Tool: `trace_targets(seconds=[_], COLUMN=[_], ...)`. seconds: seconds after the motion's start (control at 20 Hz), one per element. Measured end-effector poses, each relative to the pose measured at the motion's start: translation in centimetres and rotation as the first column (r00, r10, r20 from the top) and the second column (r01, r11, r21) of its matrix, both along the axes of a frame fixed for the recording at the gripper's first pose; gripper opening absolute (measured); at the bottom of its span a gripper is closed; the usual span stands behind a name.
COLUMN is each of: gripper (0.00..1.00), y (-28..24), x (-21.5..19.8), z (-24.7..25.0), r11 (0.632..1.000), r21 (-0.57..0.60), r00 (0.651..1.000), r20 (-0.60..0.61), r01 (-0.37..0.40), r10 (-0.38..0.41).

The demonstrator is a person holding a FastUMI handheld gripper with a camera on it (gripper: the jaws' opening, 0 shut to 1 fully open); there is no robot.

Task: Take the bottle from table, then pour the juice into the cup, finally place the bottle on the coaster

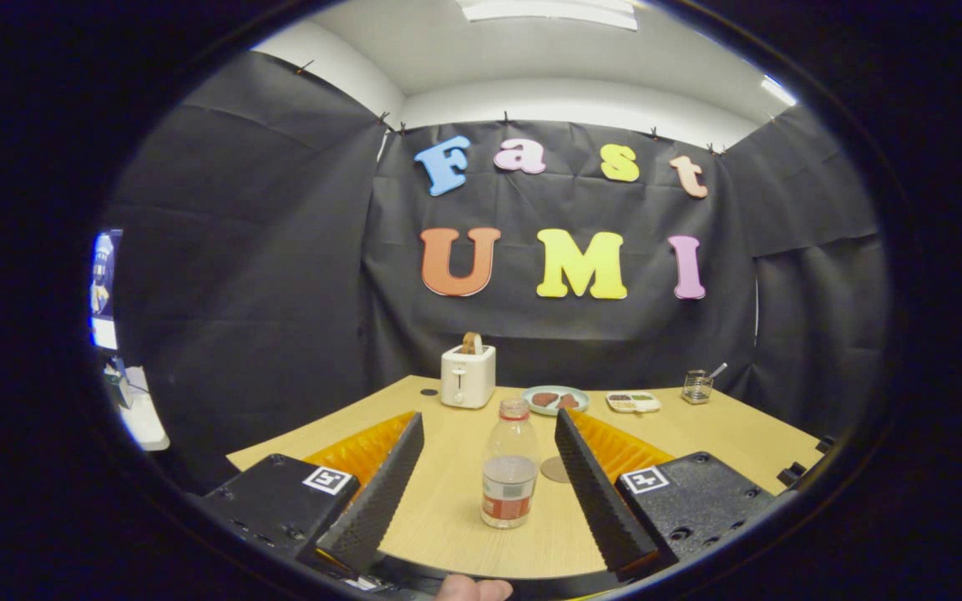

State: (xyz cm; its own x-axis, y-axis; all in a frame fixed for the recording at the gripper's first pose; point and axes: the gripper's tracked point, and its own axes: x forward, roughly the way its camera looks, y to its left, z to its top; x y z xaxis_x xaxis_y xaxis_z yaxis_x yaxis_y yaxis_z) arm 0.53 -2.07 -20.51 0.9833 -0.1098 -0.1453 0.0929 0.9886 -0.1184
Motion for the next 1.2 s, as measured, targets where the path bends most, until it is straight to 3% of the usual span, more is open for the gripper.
trace_targets(seconds=[0.3, 0.55, 0.9, 1.2], gripper=[1.00, 1.00, 1.00, 1.00], y=[-1.3, -3.2, -4.7, -4.4], x=[2.1, 4.2, 6.5, 8.3], z=[-7.4, -11.3, -13.2, -14.2], r11=[0.998, 0.996, 0.994, 0.995], r21=[0.063, -0.016, -0.009, -0.061], r00=[0.998, 0.994, 0.990, 0.992], r20=[-0.060, -0.072, -0.083, -0.093], r01=[0.024, 0.086, 0.113, 0.078], r10=[-0.020, -0.087, -0.113, -0.083])
